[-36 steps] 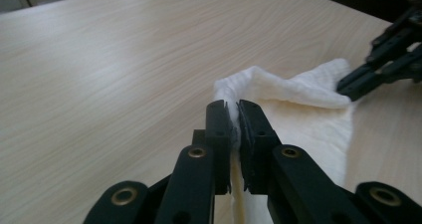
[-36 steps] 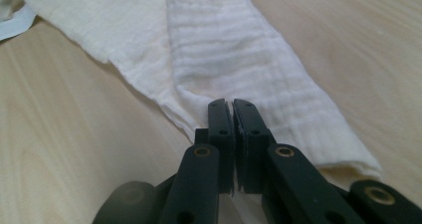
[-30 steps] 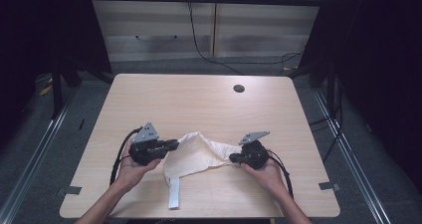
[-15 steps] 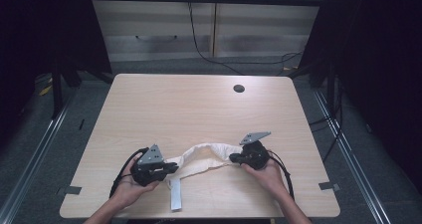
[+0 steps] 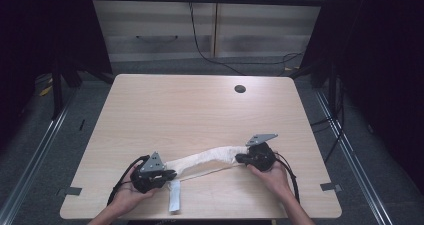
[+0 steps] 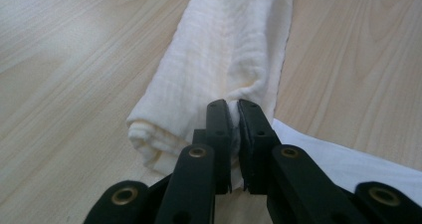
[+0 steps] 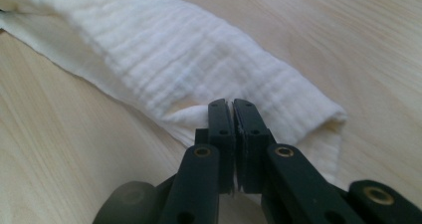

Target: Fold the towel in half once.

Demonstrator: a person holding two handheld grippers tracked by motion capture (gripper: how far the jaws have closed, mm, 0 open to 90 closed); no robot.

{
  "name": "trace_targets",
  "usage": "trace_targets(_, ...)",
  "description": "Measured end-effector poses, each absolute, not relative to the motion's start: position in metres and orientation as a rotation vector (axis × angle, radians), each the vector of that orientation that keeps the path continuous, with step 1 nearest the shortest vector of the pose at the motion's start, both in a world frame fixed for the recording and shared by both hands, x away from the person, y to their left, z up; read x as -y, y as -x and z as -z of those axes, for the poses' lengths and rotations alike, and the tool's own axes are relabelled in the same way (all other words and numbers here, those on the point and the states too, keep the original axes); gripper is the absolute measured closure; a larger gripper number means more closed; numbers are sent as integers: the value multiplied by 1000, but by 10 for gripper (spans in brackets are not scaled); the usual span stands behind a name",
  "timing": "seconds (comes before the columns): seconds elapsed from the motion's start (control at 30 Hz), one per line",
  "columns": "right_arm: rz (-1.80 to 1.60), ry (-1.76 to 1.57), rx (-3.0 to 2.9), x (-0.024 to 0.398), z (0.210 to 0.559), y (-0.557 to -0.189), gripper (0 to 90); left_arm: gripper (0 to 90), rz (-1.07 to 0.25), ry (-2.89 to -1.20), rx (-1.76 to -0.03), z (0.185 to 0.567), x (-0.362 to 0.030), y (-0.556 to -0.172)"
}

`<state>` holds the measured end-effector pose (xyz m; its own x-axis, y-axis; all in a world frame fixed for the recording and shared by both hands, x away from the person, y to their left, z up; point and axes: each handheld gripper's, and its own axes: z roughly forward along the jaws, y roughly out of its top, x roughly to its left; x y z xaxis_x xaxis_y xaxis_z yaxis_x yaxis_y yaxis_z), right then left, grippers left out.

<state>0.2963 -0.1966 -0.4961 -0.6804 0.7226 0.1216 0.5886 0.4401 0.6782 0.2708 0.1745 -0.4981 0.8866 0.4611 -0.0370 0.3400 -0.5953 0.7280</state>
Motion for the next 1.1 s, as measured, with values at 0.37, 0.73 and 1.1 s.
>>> trace_targets(0.37, -1054, -1203, -2459, 220, 495, -288, 872, 844, -195, -2239, -596, 500, -177, -275)
trace_targets(0.73, -1102, -1199, -2457, 221, 498, -274, 873, 845, -199, -2210, -646, 502, -183, -288)
trace_targets(1.1, -1107, -1199, -2454, 214, 499, -276, 872, 844, -226, -2181, -722, 504, -183, -313)
